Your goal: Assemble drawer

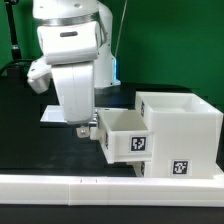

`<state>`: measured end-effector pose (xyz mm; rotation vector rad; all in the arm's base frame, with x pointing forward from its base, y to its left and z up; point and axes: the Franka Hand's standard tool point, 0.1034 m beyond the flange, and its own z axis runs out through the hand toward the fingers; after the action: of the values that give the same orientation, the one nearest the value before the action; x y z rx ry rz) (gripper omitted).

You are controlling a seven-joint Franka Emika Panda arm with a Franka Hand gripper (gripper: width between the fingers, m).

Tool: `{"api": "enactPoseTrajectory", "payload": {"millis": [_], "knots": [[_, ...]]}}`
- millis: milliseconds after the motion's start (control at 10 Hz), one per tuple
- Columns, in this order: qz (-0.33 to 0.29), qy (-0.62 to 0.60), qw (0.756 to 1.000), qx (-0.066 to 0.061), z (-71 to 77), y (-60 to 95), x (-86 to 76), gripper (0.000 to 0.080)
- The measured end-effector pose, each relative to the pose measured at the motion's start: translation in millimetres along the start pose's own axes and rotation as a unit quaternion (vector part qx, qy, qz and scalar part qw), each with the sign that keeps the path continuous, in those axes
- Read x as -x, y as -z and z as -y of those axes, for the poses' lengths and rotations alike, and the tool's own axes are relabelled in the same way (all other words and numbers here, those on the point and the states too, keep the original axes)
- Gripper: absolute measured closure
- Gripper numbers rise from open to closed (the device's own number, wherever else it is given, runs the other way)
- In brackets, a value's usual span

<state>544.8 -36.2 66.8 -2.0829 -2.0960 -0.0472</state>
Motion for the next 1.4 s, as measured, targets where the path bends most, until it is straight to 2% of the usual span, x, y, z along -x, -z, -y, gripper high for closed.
{"api": "enactPoseTrajectory", "payload": {"millis": [300, 700, 1000, 1400], "knots": [[0.008, -0.058, 0.998, -0.002, -1.3, -1.3, -14.6, 0.015], [0.006, -0.097, 0.995, -0.008, -1.4, -8.8, -42.4, 0.015], [0.007, -0.091, 0.996, -0.01, -1.3, -11.9, -63.1, 0.015], [0.018, -0.083, 0.996, -0.009, -2.0, -10.9, -63.2, 0.015]]}}
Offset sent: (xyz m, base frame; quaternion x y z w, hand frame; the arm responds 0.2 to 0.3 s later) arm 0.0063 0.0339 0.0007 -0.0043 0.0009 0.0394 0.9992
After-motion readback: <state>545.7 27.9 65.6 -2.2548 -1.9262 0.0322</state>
